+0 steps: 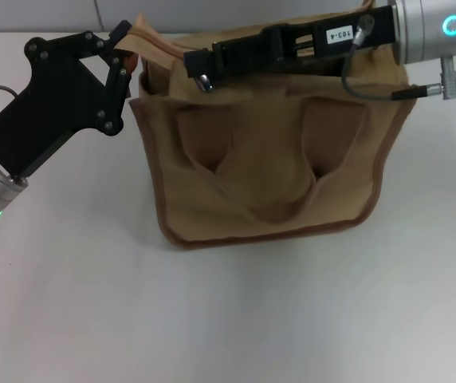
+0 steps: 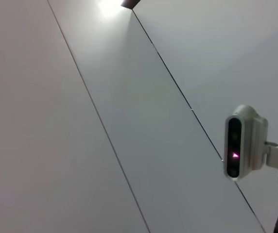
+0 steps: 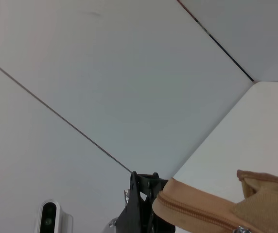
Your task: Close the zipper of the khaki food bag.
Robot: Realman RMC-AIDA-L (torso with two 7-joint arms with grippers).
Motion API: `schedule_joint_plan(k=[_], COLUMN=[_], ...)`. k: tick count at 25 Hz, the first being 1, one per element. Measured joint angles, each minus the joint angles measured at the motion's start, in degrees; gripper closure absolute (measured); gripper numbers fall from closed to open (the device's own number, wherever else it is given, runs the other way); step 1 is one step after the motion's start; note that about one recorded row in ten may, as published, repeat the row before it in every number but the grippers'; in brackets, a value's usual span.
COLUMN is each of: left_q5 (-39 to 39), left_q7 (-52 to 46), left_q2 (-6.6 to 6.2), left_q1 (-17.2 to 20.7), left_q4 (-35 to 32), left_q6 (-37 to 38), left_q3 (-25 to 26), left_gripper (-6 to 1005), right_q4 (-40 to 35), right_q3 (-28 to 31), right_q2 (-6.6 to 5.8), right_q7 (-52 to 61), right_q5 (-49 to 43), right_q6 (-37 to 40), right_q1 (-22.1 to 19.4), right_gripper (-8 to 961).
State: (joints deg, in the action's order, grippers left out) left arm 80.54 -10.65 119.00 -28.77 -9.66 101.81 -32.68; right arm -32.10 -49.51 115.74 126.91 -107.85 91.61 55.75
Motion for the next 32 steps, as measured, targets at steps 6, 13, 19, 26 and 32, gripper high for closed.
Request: schedule_joint_plan(k=[6,13,19,26,32], left_q5=[0.09,0.34,0.41,0.46,0.44], left_q7=[-2.36,-4.82,-6.52,-6.66,-6.67], left_q2=[-0.03,0.02,-0.05,0.03,0.09], left_q1=[-0.68,-1.91,-2.61,-3.19,-3.67], left_q4=[-0.31,-0.55,-0.69,-0.71,-0.38], left_q6=[-0.05,0.06,-0.13,-0.23,-0.56], left_q3=[-0.11,-0.20,-0.20,-0.25,-0.35], left_gripper=[932,929,926,922,919], right_q4=[0.57,1.05,1.08,1.08,0.77], right_q3=[-2.31,-3.85,-4.11,-4.24,-4.29], right_q2=[-0.29,-0.10,-0.07,0.05,0.33], right_q7=[2.03,2.61,2.73,2.53,2.33], right_q5=[-0.02,0.01,0.02,0.13,0.07], right_q6=[-1.24,-2.14,-2.24,-2.38,-2.43], right_q1=[0.88,1.34,1.33,1.20,1.17], right_gripper=[217,217,216,236,263])
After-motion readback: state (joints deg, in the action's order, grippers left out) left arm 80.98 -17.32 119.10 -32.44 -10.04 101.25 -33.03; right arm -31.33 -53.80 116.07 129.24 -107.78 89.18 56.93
